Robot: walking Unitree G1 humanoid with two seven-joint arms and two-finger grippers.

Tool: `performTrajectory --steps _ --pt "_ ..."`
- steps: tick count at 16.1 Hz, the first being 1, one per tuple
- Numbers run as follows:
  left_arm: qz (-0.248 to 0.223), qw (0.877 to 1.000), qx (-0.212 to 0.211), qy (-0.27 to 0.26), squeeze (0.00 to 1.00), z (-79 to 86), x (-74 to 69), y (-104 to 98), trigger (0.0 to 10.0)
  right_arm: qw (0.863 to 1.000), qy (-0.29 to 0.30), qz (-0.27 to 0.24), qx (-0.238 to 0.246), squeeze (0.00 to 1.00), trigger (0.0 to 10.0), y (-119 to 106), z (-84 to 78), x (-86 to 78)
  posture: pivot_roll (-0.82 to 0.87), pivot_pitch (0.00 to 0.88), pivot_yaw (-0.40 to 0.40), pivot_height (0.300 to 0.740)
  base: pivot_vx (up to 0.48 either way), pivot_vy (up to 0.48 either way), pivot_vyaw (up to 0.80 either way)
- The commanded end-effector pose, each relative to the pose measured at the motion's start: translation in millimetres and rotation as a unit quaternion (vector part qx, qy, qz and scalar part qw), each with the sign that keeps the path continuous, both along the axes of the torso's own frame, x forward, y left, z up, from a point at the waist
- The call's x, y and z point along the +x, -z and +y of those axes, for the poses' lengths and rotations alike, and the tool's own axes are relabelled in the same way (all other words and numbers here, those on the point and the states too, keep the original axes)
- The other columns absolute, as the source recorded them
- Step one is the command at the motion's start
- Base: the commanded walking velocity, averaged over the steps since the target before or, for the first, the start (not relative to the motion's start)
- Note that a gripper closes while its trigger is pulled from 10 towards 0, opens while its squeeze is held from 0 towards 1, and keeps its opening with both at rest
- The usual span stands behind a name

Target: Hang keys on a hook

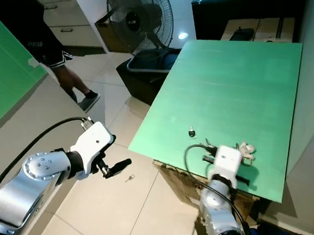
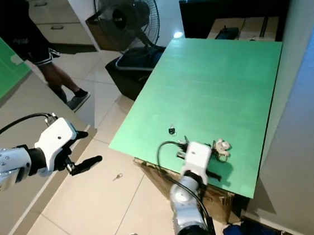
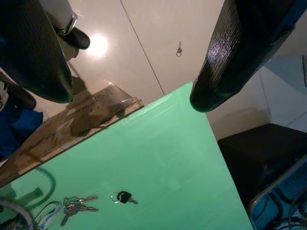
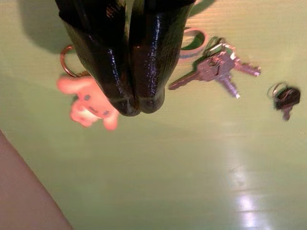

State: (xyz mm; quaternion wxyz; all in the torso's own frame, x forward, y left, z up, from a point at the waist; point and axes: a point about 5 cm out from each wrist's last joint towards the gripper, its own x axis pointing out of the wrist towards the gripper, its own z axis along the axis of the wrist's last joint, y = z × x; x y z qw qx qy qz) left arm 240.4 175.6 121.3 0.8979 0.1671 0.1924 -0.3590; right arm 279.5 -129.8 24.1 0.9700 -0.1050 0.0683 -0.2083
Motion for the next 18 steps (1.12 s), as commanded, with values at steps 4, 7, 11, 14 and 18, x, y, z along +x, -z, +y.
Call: performTrajectory --steps 4,7,11,14,18 --pt "0.015 1.0 0.01 -0.011 0.0 4.5 -1.7 6.2 10.0 1.0 -0.006 -0.001 -0.019 1.0 10.0 -6.1 -0.5 8.3 -0.02 0.128 0.4 0.74 0.0 0.0 0.0" --pt "0.014 1.0 0.01 -0.011 0.0 4.4 -2.7 5.5 10.0 1.0 0.012 -0.003 0.004 1.0 10.0 -9.7 -12.1 14.5 -0.01 0.132 0.4 0.74 0.0 0.0 0.0" --pt "0.014 1.0 0.011 -0.014 0.0 6.1 -3.5 5.1 10.0 0.999 0.012 -0.005 0.036 1.0 10.0 -8.8 -8.9 14.4 0.0 0.134 0.4 0.74 0.0 0.0 0.0" --pt "0.016 1.0 0.012 -0.014 0.0 6.9 -4.3 4.0 10.0 0.998 0.011 -0.007 0.064 1.0 10.0 -7.2 -6.5 13.8 0.0 0.142 0.4 0.74 0.0 0.0 0.0" --pt "0.017 1.0 0.014 -0.015 0.0 8.7 -6.2 3.2 10.0 0.994 0.037 0.007 0.102 0.0 10.0 -1.8 -15.5 13.0 0.01 0.145 0.4 0.74 0.0 0.0 0.0"
